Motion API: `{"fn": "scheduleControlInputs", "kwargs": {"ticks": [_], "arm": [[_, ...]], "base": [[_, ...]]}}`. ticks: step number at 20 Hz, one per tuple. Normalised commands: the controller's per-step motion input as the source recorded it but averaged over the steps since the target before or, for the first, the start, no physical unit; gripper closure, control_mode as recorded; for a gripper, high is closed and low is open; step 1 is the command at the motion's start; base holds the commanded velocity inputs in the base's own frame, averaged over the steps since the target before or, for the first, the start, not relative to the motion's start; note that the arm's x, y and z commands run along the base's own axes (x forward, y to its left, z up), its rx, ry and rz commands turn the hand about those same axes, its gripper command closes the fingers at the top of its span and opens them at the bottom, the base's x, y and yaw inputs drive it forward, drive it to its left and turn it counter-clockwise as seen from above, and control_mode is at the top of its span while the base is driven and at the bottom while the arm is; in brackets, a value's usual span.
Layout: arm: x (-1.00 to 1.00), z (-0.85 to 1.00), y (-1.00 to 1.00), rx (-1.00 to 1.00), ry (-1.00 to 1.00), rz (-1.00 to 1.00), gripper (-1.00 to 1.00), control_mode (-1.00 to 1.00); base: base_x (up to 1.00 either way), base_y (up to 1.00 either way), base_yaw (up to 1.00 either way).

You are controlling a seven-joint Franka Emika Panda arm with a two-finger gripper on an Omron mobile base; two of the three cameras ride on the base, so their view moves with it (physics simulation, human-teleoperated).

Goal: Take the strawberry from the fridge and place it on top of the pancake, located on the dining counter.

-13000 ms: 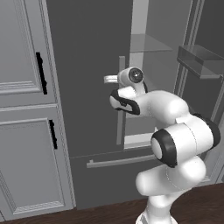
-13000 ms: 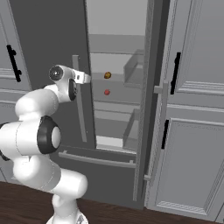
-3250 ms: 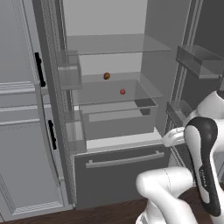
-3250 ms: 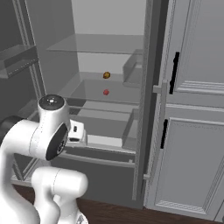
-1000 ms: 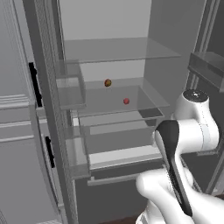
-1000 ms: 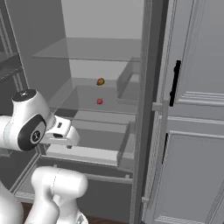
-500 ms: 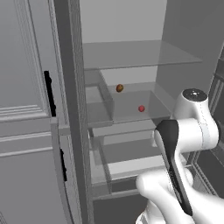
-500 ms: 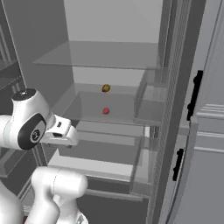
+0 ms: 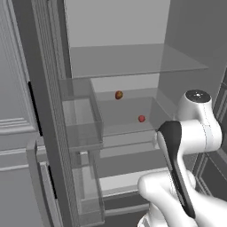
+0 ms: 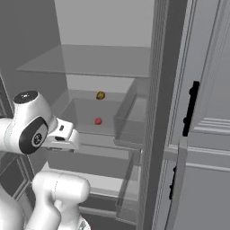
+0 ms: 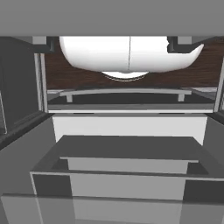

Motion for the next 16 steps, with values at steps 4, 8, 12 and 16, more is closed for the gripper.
{"fn": "scheduleControlInputs", "kwargs": {"ticks": [4,8,12,16], "arm": [[0.0,0.0,0.0,0.0,0.0,0.0,-1.0,1.0],[0.0,0.0,0.0,0.0,0.0,0.0,-1.0,1.0],[0.0,0.0,0.0,0.0,0.0,0.0,-1.0,1.0],[0.12,0.0,0.0,0.0,-0.03,0.0,-1.0,-1.0]], "base": [[0.53,-0.03,0.02],[0.59,0.0,0.0],[0.61,0.0,0.0],[0.39,0.0,0.0]]}}
